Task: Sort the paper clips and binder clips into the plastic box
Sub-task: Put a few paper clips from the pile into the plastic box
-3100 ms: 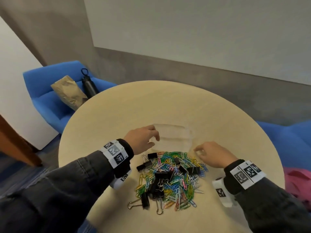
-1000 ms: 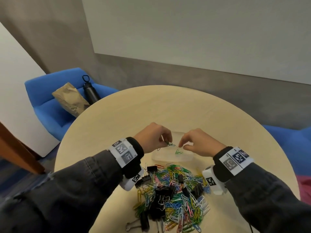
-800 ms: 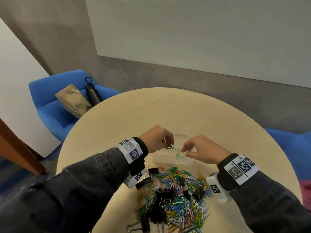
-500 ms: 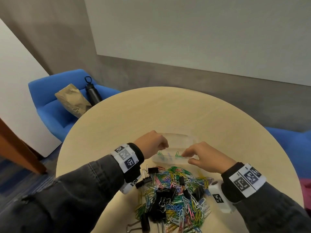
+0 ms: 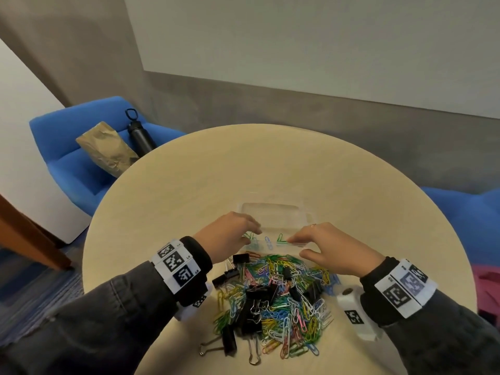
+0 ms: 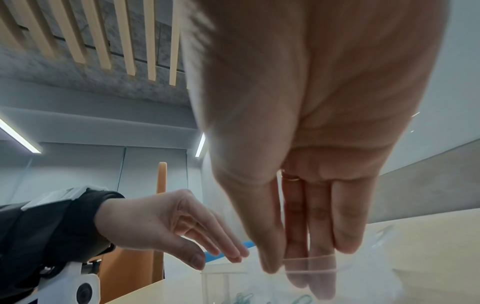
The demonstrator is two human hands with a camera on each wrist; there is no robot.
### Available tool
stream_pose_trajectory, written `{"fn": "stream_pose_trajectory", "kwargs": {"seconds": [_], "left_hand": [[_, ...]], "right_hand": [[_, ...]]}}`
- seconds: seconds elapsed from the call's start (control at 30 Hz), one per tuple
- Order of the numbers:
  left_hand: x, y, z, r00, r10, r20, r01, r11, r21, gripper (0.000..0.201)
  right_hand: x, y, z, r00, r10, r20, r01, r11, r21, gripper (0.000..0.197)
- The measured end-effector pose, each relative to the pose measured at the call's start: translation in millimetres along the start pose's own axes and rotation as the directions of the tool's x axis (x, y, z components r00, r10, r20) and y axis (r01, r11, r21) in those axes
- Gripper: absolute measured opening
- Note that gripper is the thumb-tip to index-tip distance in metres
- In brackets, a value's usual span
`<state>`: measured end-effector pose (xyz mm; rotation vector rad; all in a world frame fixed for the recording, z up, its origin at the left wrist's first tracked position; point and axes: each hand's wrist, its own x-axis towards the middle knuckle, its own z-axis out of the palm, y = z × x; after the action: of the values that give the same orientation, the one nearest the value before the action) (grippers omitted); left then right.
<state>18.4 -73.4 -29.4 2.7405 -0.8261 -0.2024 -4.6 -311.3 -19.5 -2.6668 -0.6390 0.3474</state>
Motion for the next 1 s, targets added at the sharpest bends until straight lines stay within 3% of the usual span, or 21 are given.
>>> {"fn": "stream_pose_trajectory", "kwargs": {"seconds": [0.13,0.27,0.4,0.5,0.9,1.0], "left_hand": [[-5.5,-0.2,-5.5,0.999,0.017,-0.028,-0.017,0.999,-0.033,0.045],[-9.6,-3.5,-9.5,0.999,0.029,-0.017,-0.029,0.999,-0.039,0.035],[-8.7,-1.1,-5.0,0.999,0.034,0.016,-0.033,0.998,-0.051,0.021],[-8.2,-3.3,-5.1,1.0,0.02,0.008,-0.02,0.997,-0.078,0.015],[-24.7,-8.5,-4.9,0.999,-0.013,0.048,0.019,0.992,-0.125,0.016],[-27.3,-1.9,-6.4,0.999,-0.028,0.035,0.03,0.998,-0.047,0.02]], "right_hand": [[-3.8,2.9,-1.6,1.0,-0.009,-0.011,0.008,0.999,-0.046,0.036],[-11.9,-1.1,-7.7,0.994,-0.049,-0.098,0.044,0.998,-0.052,0.028],[-17.3,-8.6,-7.8,0.993,-0.105,-0.057,0.103,0.994,-0.037,0.018],[-21.6,-10.3,-6.1,0.997,-0.075,0.011,0.075,0.997,-0.03,0.019],[-33.2,10.0,-6.2,0.997,0.022,0.073,-0.021,1.0,-0.014,0.022],[-32.7,7.7,-2.9,0.99,0.009,0.144,-0.011,1.0,0.01,0.028]]}}
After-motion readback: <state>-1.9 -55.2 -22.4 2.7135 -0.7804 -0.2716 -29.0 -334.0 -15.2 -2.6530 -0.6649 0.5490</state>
